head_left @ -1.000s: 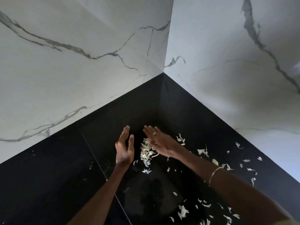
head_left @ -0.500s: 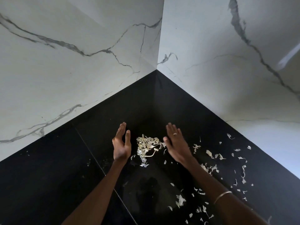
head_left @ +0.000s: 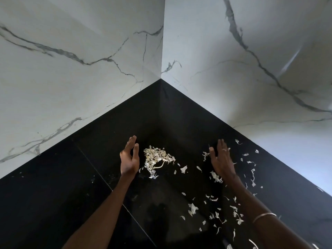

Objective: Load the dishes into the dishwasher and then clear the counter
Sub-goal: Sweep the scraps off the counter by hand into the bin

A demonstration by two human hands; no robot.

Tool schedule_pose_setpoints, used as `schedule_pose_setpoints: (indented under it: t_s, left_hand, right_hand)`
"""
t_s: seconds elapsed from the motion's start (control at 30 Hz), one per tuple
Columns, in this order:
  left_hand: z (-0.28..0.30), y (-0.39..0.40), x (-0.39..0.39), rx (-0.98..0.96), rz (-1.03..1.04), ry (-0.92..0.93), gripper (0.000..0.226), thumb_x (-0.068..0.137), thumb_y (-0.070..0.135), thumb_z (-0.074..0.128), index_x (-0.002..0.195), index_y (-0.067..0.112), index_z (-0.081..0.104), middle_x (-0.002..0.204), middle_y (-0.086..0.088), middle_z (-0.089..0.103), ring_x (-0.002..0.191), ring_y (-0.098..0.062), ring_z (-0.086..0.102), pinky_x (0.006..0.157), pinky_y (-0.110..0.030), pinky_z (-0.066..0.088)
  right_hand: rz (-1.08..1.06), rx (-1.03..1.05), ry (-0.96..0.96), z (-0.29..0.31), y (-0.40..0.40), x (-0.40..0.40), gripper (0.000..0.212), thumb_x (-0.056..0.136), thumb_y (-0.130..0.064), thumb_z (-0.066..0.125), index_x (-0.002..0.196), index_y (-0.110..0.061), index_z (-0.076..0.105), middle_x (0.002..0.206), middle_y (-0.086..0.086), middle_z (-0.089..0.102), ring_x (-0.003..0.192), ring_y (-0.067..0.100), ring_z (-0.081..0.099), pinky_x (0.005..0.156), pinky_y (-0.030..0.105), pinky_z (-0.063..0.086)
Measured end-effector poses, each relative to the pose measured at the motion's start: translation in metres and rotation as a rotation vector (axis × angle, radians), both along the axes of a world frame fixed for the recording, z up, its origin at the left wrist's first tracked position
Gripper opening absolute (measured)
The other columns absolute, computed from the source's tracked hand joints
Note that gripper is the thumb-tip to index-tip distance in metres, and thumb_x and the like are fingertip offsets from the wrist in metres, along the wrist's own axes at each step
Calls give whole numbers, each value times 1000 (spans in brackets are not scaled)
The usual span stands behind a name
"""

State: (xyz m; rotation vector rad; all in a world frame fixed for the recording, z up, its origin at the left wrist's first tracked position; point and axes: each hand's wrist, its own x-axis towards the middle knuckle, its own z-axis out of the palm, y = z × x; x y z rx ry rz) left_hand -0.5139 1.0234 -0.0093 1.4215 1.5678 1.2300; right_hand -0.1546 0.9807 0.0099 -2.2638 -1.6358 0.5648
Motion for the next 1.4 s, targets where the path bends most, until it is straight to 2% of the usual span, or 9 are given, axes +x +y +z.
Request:
schedule_pose_setpoints:
  t_s: [0.1, 0.23, 0.4, 0.53, 0.63, 0.73, 0.93, 1.17, 1.4]
  left_hand:
    - [-2, -8, 4, -14, -83, -9, 47, 100, 41, 44, 140, 17, 53, 145, 1, 50, 141, -11, 37, 117, -35, 31]
    - [-2, -22, 16, 4, -66, -70, 51, 99, 42, 43, 137, 11, 56, 140, -1, 54, 138, -15, 44, 115, -23, 31]
    - [-1, -28, 19, 27, -34, -97, 43, 99, 30, 46, 134, 8, 58, 133, 7, 56, 132, -7, 49, 112, -38, 40]
    - [-2, -26, 17, 13, -55, -86, 45, 99, 37, 46, 136, 13, 57, 137, 7, 56, 135, -9, 46, 113, -40, 39]
    - [-4, -26, 17, -9, -55, -96, 49, 99, 44, 44, 137, 16, 56, 139, 3, 56, 136, -11, 45, 113, -43, 38]
    - [-1, -25, 18, 8, -41, -107, 48, 100, 39, 43, 135, 10, 57, 135, -1, 59, 133, -14, 49, 111, -43, 41]
    - [1, -25, 19, 36, -29, -128, 43, 101, 29, 42, 133, 6, 58, 134, 1, 59, 131, -10, 51, 110, -38, 42]
    - [7, -25, 16, 48, 18, -221, 42, 100, 25, 43, 132, 3, 58, 132, -6, 62, 125, -6, 55, 103, -22, 44]
    - [3, -22, 16, 40, 78, -277, 44, 98, 23, 43, 135, 4, 56, 138, -5, 57, 134, -10, 48, 112, -37, 39]
  right_hand:
    - [50, -12, -36, -12, -10, -27, 70, 102, -50, 25, 156, -10, 3, 164, 7, -4, 150, 19, -9, 124, 43, 3]
    - [114, 45, -2, -15, -15, -105, 68, 103, -48, 22, 156, -11, 2, 163, 5, -6, 150, 17, -10, 124, 38, 1]
    - [239, 36, 78, -12, -10, -181, 66, 103, -49, 13, 156, -11, 0, 162, 0, -8, 150, 15, -11, 122, 32, -6]
    - [270, 85, 303, 2, -18, -173, 60, 104, -50, 16, 157, -24, 3, 162, -12, -5, 149, 5, -10, 122, 30, 1]
    - [180, 158, 140, -5, -41, -130, 68, 100, -57, 18, 157, -21, 5, 163, -6, -1, 150, 7, -6, 124, 36, 7]
    - [139, 96, -25, -13, -66, -108, 84, 94, -68, 11, 156, -13, -3, 162, 1, -9, 151, 14, -10, 124, 42, 10]
    - [323, 42, -161, -8, -60, -175, 120, 78, -92, 21, 151, -8, -22, 161, 9, -24, 148, 20, -24, 123, 38, -5]
    - [321, 62, -150, -10, -10, -204, 119, 80, -90, 23, 152, -5, -18, 162, 14, -18, 150, 23, -18, 124, 41, 4]
    - [461, 158, -147, 0, 23, -210, 115, 80, -82, 39, 155, -11, -12, 163, 8, -15, 150, 20, -17, 123, 39, -3]
